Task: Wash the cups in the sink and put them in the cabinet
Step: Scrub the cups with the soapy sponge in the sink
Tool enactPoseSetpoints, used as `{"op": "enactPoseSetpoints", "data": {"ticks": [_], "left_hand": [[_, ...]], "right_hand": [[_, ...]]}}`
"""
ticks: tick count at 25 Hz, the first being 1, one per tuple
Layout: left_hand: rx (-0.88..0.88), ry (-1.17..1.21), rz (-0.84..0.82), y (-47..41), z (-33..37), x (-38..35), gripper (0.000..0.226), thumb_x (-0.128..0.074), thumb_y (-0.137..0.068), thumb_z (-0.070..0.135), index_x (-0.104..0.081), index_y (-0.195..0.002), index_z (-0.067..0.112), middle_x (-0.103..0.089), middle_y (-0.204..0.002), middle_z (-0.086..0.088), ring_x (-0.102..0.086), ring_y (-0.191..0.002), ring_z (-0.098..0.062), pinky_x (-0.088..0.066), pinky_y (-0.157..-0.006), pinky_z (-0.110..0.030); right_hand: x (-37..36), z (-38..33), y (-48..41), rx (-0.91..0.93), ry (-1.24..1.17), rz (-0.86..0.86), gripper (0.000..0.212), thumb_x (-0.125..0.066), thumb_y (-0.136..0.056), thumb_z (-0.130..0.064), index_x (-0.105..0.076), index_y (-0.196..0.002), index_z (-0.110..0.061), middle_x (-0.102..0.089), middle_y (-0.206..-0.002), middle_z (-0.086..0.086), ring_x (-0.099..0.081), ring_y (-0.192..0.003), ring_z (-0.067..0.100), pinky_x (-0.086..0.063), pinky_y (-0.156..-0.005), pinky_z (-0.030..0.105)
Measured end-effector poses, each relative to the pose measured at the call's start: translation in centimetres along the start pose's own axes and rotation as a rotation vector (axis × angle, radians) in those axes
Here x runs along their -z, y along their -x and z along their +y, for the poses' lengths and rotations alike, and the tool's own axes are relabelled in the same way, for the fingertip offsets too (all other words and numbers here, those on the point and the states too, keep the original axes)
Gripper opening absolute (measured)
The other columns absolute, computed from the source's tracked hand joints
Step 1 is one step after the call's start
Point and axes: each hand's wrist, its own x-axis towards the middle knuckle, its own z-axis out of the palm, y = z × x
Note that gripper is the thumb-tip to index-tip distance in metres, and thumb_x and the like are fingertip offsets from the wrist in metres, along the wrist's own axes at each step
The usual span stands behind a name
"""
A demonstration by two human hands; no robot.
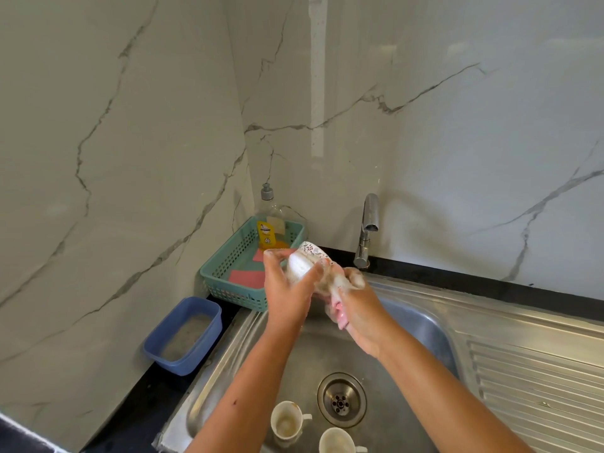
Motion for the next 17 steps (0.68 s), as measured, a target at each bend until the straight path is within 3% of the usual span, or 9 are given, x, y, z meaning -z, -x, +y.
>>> {"op": "enactPoseSetpoints", "data": {"ticks": [3, 6, 9, 11, 13, 15, 17], "left_hand": [[-0.14, -0.258, -0.223, -0.9, 0.0, 0.9, 0.047, -0.067, -0.07, 0.038, -0.05, -0.11, 0.02, -0.056, -0.106, 0.007, -0.057, -0.096, -0.006, -0.047, -0.077, -0.021], [-0.166, -0.435, -0.294, -1.3, 0.1, 1.2, 0.044, -0.055, -0.077, 0.049, -0.061, -0.077, 0.006, -0.059, -0.072, -0.003, -0.052, -0.065, -0.013, -0.04, -0.061, -0.028], [-0.212, -0.49, -0.22, -1.2, 0.2, 0.9, 0.056, -0.052, -0.079, 0.053, -0.049, -0.057, 0.002, -0.042, -0.051, 0.003, -0.035, -0.049, -0.007, -0.026, -0.05, -0.022], [-0.239, -0.47, -0.191, -0.9, 0.5, 0.4, 0.056, -0.048, -0.077, 0.058, -0.042, -0.05, 0.01, -0.034, -0.047, 0.007, -0.032, -0.046, -0.007, -0.023, -0.047, -0.021], [-0.274, -0.497, -0.164, -0.6, 0.8, -0.1, 0.05, -0.046, -0.077, 0.057, -0.034, -0.048, 0.019, -0.029, -0.044, 0.008, -0.032, -0.045, -0.009, -0.021, -0.046, -0.021], [-0.248, -0.535, -0.086, -0.3, 0.7, -0.5, 0.05, -0.047, -0.079, 0.057, -0.036, -0.048, 0.02, -0.029, -0.044, 0.008, -0.031, -0.045, -0.008, -0.021, -0.047, -0.022], [-0.139, -0.523, 0.041, -0.4, 0.4, -0.7, 0.046, -0.051, -0.082, 0.054, -0.046, -0.05, 0.022, -0.039, -0.047, 0.009, -0.037, -0.049, -0.005, -0.03, -0.05, -0.024]], "right_hand": [[1.1, -0.4, -0.4, 0.189, 0.321, 0.012, 0.01, -0.037, -0.102, -0.02, -0.037, -0.105, -0.011, -0.06, -0.102, -0.006, -0.037, -0.047, 0.001, -0.03, -0.044, 0.016], [1.5, -1.0, -0.7, 0.419, 0.566, 0.036, 0.009, -0.043, -0.099, -0.014, -0.035, -0.094, -0.016, -0.059, -0.125, -0.004, -0.053, -0.066, -0.004, -0.038, -0.054, 0.01], [1.3, -0.2, -1.5, 0.524, 0.646, 0.158, 0.02, -0.05, -0.094, -0.009, -0.035, -0.089, -0.021, -0.064, -0.115, -0.001, -0.063, -0.09, 0.015, -0.047, -0.064, 0.015], [0.5, 1.1, -1.8, 0.503, 0.5, 0.264, 0.017, -0.049, -0.092, -0.002, -0.042, -0.096, -0.016, -0.066, -0.104, -0.002, -0.063, -0.086, 0.017, -0.052, -0.067, 0.018], [-0.4, 1.9, -1.7, 0.406, 0.085, 0.327, 0.017, -0.046, -0.095, -0.002, -0.052, -0.107, -0.012, -0.067, -0.105, 0.003, -0.065, -0.093, 0.019, -0.055, -0.081, 0.033], [-0.7, 1.3, -1.5, 0.241, -0.231, 0.34, 0.013, -0.049, -0.097, -0.019, -0.057, -0.107, -0.016, -0.068, -0.103, 0.003, -0.067, -0.094, 0.019, -0.055, -0.082, 0.038], [-0.2, 0.2, -1.7, 0.144, -0.17, 0.24, 0.019, -0.058, -0.091, -0.038, -0.059, -0.095, -0.02, -0.071, -0.092, 0.003, -0.069, -0.081, 0.017, -0.057, -0.071, 0.036]]}}
